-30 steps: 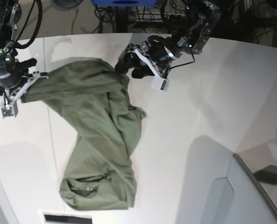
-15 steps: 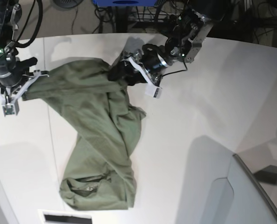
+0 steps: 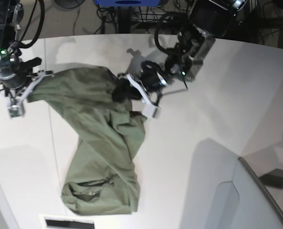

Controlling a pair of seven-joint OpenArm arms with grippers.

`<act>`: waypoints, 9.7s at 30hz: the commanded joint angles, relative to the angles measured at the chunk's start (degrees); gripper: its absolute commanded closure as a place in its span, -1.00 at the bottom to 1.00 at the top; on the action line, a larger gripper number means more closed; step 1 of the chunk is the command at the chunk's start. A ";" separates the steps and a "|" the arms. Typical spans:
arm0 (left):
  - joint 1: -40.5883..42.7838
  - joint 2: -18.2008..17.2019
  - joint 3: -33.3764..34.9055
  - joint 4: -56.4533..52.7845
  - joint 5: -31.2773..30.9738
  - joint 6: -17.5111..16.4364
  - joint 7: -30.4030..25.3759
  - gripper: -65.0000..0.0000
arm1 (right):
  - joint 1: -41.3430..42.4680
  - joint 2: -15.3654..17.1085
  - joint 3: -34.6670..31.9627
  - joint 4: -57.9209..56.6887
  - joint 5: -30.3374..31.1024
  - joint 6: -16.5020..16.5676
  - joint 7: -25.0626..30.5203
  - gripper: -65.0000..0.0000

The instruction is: Layout the t-shirt on the table in an organized manner, then fold the t-shirt properly

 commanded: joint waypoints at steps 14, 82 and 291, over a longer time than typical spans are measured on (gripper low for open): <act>-18.04 -22.95 -13.52 34.67 -1.14 10.02 23.77 1.00 | 12.98 1.90 -33.91 1.43 0.36 21.46 -4.34 0.97; 19.76 -24.88 -53.43 34.67 30.77 9.84 19.82 0.90 | 42.96 -15.33 -33.56 -61.51 7.92 18.64 20.80 0.95; 20.81 -8.27 -60.73 18.32 39.56 2.46 8.48 1.00 | 51.66 -15.33 -58.97 -79.10 9.24 -30.24 34.16 0.85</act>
